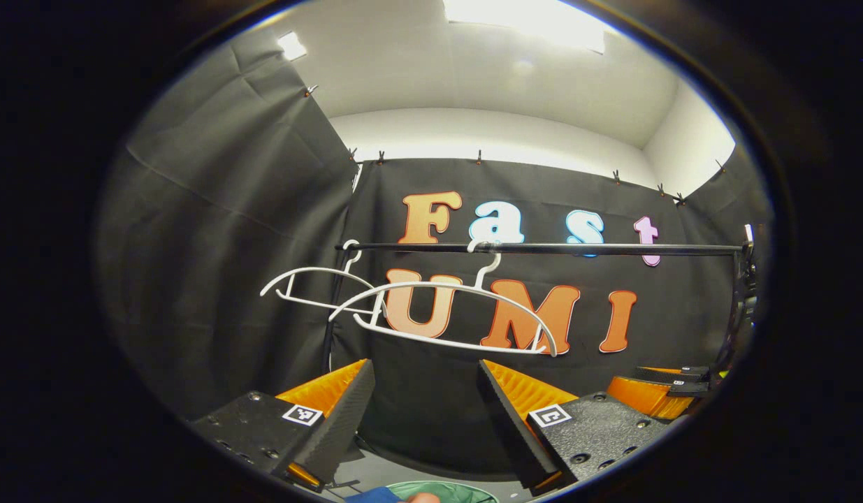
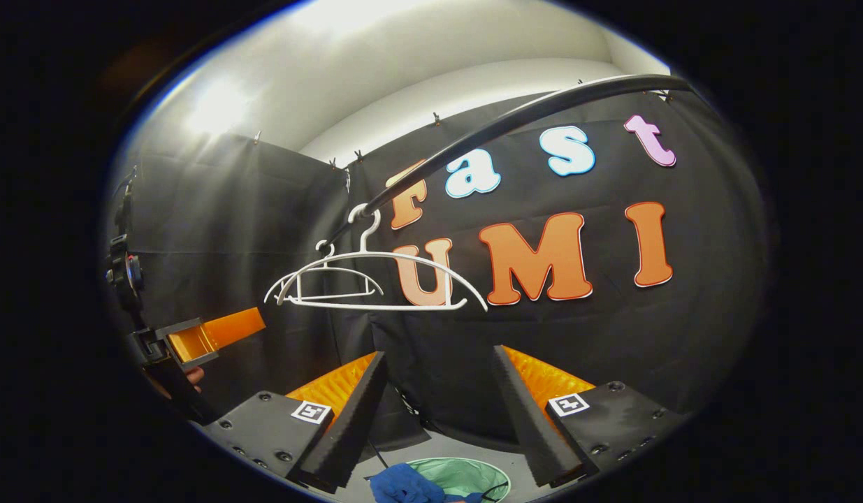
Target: Grasp the clothes on the hanger with both hands and then place them into the laundry hamper below.
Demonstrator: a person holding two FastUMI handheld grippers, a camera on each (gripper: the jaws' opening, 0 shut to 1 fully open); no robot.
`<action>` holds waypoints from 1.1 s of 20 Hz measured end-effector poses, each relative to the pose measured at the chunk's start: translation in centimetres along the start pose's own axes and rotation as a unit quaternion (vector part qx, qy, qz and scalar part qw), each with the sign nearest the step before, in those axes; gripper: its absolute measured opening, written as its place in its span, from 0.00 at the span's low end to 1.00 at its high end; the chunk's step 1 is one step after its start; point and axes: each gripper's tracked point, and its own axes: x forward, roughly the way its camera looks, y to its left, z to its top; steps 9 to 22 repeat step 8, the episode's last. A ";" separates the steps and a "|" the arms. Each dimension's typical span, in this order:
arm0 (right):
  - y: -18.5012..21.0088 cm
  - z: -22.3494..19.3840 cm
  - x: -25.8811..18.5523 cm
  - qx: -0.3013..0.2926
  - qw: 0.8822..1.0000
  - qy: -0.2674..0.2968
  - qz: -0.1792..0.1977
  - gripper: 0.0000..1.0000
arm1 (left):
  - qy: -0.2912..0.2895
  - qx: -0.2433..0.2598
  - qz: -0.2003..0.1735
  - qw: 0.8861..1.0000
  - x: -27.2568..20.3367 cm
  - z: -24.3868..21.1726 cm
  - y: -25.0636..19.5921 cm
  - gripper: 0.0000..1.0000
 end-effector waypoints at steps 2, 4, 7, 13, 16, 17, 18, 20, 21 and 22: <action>-0.4 -0.1 -0.3 -0.001 1.000 -0.001 -0.003 1.00 | -0.002 0.002 -0.002 1.000 0.1 0.1 -0.2 0.93; -0.5 -0.3 -0.4 -0.002 1.000 -0.001 -0.006 0.98 | -0.001 0.000 -0.005 1.000 0.1 0.0 -0.4 0.93; -0.7 -0.4 -0.7 -0.004 1.000 -0.002 -0.008 0.98 | 0.005 -0.003 -0.005 1.000 0.1 -0.4 -0.3 0.93; -0.7 -0.4 -0.8 -0.004 1.000 -0.002 -0.009 1.00 | 0.006 -0.002 -0.005 1.000 0.1 -0.5 -0.3 0.93; -0.7 -0.4 -0.8 -0.004 1.000 -0.002 -0.009 1.00 | 0.006 -0.002 -0.005 1.000 0.1 -0.5 -0.3 0.93; -0.7 -0.4 -0.8 -0.004 1.000 -0.002 -0.009 1.00 | 0.006 -0.002 -0.005 1.000 0.1 -0.5 -0.3 0.93; -0.7 -0.4 -0.8 -0.004 1.000 -0.002 -0.009 1.00 | 0.006 -0.002 -0.005 1.000 0.1 -0.5 -0.3 0.93; -0.7 -0.4 -0.8 -0.004 1.000 -0.002 -0.009 1.00 | 0.006 -0.002 -0.005 1.000 0.1 -0.5 -0.3 0.93; -0.7 -0.4 -0.8 -0.004 1.000 -0.002 -0.009 1.00 | 0.006 -0.002 -0.005 1.000 0.1 -0.5 -0.3 0.93; -0.7 -0.4 -0.8 -0.004 1.000 -0.002 -0.009 1.00 | 0.006 -0.002 -0.005 1.000 0.1 -0.5 -0.3 0.93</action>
